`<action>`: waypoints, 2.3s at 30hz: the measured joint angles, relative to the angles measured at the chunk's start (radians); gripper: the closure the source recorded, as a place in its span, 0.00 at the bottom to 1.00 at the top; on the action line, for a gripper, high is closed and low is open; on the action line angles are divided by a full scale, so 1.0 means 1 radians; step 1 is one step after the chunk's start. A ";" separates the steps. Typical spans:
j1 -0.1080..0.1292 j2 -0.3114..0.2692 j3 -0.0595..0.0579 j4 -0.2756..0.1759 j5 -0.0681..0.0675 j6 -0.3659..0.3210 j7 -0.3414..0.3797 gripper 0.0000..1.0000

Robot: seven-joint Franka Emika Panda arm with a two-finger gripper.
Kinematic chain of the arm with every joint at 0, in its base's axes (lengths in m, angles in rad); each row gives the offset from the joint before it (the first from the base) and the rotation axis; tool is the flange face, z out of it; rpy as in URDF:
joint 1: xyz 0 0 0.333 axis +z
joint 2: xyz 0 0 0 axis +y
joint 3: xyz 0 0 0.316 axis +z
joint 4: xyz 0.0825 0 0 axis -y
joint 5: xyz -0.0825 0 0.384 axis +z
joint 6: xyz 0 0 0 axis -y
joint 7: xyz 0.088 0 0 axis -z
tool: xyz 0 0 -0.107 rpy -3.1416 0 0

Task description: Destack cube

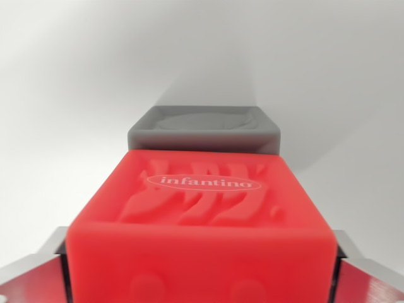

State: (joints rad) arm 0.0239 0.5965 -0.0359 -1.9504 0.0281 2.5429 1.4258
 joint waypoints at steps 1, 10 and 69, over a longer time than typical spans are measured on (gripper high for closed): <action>0.000 0.000 0.000 0.000 0.000 0.000 0.000 1.00; 0.000 0.000 0.000 0.000 0.000 0.000 0.000 1.00; 0.002 -0.176 -0.004 -0.008 -0.001 -0.161 0.000 1.00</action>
State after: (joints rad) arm 0.0261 0.4203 -0.0399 -1.9586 0.0274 2.3818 1.4261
